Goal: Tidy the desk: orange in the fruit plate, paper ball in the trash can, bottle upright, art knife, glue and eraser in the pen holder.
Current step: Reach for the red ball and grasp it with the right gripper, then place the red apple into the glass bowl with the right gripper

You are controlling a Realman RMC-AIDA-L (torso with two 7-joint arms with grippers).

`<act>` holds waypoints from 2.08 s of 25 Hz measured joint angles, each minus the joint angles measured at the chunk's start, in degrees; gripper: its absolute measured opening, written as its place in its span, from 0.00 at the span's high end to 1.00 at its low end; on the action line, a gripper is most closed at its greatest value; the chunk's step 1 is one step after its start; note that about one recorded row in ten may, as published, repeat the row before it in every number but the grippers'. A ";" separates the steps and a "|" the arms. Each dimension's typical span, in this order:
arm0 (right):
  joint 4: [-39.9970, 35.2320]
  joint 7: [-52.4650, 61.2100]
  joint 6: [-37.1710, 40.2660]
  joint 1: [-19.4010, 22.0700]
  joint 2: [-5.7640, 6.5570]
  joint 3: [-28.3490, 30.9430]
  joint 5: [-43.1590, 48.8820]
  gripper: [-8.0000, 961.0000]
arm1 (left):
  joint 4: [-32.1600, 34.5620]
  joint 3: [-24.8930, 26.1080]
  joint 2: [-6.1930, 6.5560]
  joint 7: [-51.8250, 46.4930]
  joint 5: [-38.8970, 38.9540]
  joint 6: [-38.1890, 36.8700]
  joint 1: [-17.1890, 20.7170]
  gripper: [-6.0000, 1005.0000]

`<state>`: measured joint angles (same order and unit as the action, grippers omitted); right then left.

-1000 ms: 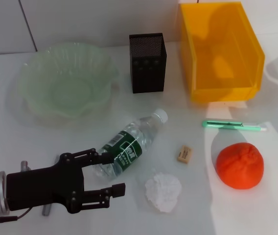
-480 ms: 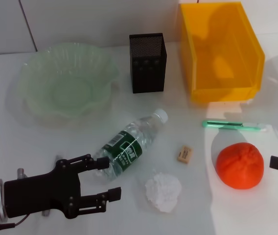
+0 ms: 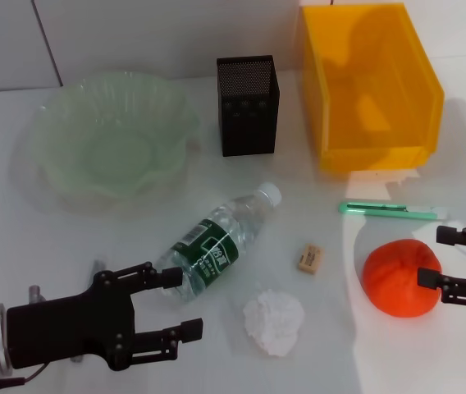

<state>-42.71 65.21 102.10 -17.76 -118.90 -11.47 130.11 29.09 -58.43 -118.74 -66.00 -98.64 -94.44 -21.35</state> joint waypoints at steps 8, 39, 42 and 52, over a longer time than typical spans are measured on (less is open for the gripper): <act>2.24 -0.71 -5.00 -1.28 0.06 -1.32 0.14 0.20 | 0.00 -0.40 0.00 0.00 -0.03 0.00 -0.04 0.20; 3.75 -0.94 -7.41 -2.91 0.03 -7.07 -0.19 0.71 | 0.01 -0.11 0.00 0.48 0.30 0.05 -0.41 0.20; 3.03 -1.35 -2.88 -2.72 0.10 -5.94 -3.30 0.75 | 0.01 -0.08 0.00 0.49 0.30 0.00 -0.21 0.20; 1.08 -1.36 3.67 -4.99 -0.11 -7.34 -18.92 0.84 | -0.07 -0.21 -0.01 0.55 0.29 -0.49 0.69 0.20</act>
<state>-41.63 63.85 105.77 -22.75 -119.01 -18.81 111.20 29.02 -58.63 -118.74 -65.45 -98.36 -94.94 -20.66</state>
